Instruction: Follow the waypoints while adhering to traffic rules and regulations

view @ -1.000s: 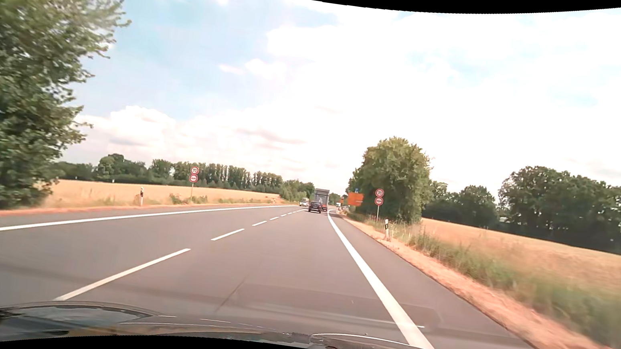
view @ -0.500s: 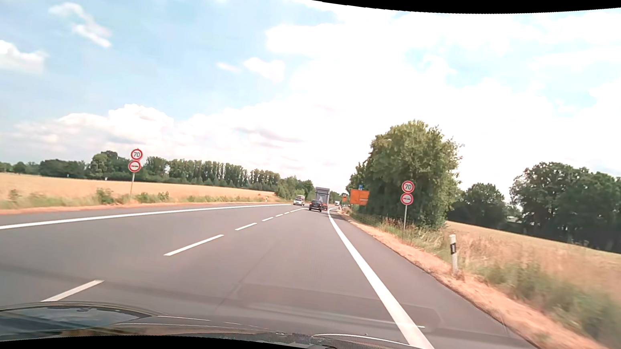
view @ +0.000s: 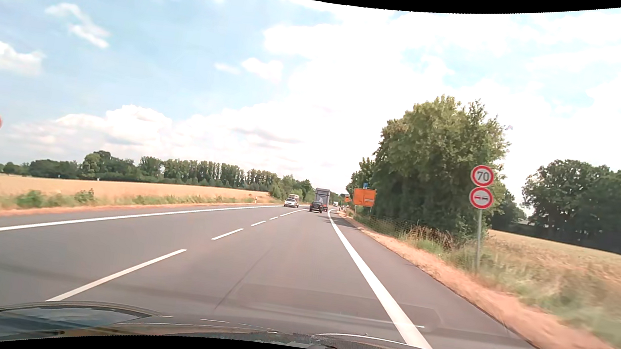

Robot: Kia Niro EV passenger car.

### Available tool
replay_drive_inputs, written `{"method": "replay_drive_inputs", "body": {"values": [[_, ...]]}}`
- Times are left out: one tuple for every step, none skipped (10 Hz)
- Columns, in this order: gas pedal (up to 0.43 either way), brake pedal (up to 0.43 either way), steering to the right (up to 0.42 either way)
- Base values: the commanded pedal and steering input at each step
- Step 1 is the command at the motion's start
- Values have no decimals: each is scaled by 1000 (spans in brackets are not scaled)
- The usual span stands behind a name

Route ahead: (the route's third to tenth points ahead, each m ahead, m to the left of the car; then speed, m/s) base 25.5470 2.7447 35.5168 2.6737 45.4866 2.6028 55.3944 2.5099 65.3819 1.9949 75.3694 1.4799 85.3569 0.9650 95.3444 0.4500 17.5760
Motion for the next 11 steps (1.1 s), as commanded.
{"method": "replay_drive_inputs", "body": {"values": [[118,0,1],[118,0,1],[118,0,1],[130,0,1],[130,0,1],[130,0,1],[138,0,1],[150,0,1],[150,0,1],[157,0,1],[157,0,1]]}}
